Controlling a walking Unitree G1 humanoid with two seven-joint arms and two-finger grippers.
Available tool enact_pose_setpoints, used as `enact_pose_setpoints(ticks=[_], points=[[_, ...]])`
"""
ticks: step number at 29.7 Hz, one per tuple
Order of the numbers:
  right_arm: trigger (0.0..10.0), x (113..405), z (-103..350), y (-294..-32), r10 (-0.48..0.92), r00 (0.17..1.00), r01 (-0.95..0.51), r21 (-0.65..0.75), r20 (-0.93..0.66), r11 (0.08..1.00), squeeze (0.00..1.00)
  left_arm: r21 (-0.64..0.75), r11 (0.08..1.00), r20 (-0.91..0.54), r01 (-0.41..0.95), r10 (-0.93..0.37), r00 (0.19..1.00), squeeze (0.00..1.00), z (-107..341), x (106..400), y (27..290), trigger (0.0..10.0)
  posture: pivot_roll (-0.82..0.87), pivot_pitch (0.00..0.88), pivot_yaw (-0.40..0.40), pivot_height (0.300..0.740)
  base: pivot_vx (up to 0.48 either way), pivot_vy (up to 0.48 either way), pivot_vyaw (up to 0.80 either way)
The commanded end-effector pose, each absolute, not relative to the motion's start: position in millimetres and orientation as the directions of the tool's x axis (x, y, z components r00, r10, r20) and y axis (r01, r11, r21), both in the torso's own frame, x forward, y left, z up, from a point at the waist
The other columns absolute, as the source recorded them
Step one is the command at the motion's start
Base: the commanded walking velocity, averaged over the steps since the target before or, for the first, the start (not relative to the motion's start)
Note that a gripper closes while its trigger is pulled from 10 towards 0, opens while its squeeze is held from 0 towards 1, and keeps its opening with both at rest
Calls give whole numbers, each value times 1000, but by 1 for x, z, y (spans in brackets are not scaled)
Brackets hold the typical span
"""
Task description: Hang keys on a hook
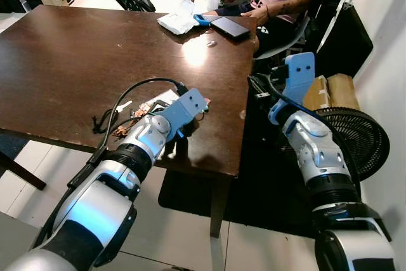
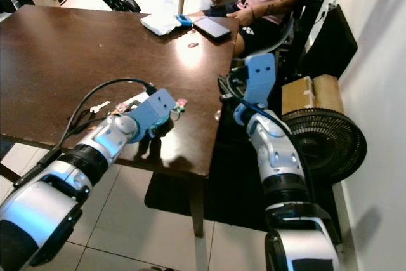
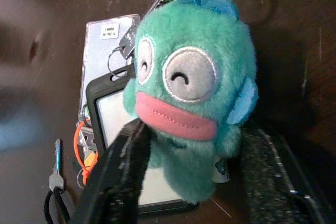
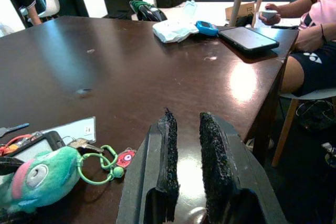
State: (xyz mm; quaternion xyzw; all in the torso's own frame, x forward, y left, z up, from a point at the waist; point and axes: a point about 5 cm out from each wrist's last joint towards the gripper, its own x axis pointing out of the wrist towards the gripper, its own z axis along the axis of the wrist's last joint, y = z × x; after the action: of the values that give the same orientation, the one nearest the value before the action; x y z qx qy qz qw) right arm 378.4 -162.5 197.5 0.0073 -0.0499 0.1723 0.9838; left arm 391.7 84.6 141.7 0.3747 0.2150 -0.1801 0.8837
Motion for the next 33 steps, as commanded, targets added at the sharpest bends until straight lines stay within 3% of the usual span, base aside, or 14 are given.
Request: enact_pose_setpoints(ticks=[1, 13, 18, 20, 23, 25, 27, 29, 30, 31, 33], points=[[10000, 379, 196, -158, 346, 933, -348, 0, 99, 938, 0, 591, 645, -534, 485, -138, 834, 0, 136, 391, 89, 0, 151, 0, 179, 740, 0, 0, 0], [10000, 379, 196, -159, 340, 935, -342, 4, 100, 940, 0, 582, 666, -519, 466, -137, 844, 0, 136, 391, 89, 0, 152, 0, 178, 740, 0, 0, 0], [10000, 379, 197, -160, 340, 935, -342, 3, 103, 940, 0, 511, 748, -479, 425, -163, 862, 0, 143, 395, 91, 0, 154, 0, 170, 740, 0, 0, 0], [10000, 379, 198, -159, 346, 932, -348, 0, 105, 938, 0, 398, 838, -404, 373, -205, 892, 0, 164, 399, 90, 0, 159, 0, 164, 740, 0, 0, 0], [10000, 379, 199, -158, 348, 931, -350, -1, 106, 937, 0, 361, 861, -366, 359, -223, 904, 0, 173, 399, 89, 0, 159, 0, 164, 740, 0, 0, 0], [10000, 379, 201, -158, 347, 931, -349, -3, 111, 937, 0, 347, 880, -285, 325, -231, 930, 0, 189, 399, 89, 0, 154, 0, 154, 740, 0, 0, 0], [10000, 380, 206, -160, 341, 931, -343, -4, 129, 939, 0, 366, 894, -48, 258, -259, 965, 0, 227, 391, 90, 0, 143, 0, 144, 740, 0, 0, 0], [10000, 380, 206, -160, 341, 931, -343, -4, 129, 939, 0, 366, 894, -48, 258, -259, 965, 0, 227, 391, 90, 0, 143, 0, 144, 740, 0, 0, 0], [10000, 381, 208, -161, 332, 933, -336, 1, 139, 942, 0, 346, 911, 55, 226, -260, 964, 0, 243, 386, 93, 10000, 140, 0, 139, 740, 0, 0, 0], [10000, 382, 210, -162, 322, 936, -326, 5, 145, 945, 0, 343, 921, 162, 186, -253, 954, 0, 258, 380, 95, 10000, 136, 0, 133, 740, 0, 0, 0], [10000, 383, 211, -163, 315, 937, -320, 7, 148, 948, 0, 338, 928, 223, 160, -244, 944, 0, 266, 377, 97, 10000, 136, 0, 133, 740, 0, 0, 0]])
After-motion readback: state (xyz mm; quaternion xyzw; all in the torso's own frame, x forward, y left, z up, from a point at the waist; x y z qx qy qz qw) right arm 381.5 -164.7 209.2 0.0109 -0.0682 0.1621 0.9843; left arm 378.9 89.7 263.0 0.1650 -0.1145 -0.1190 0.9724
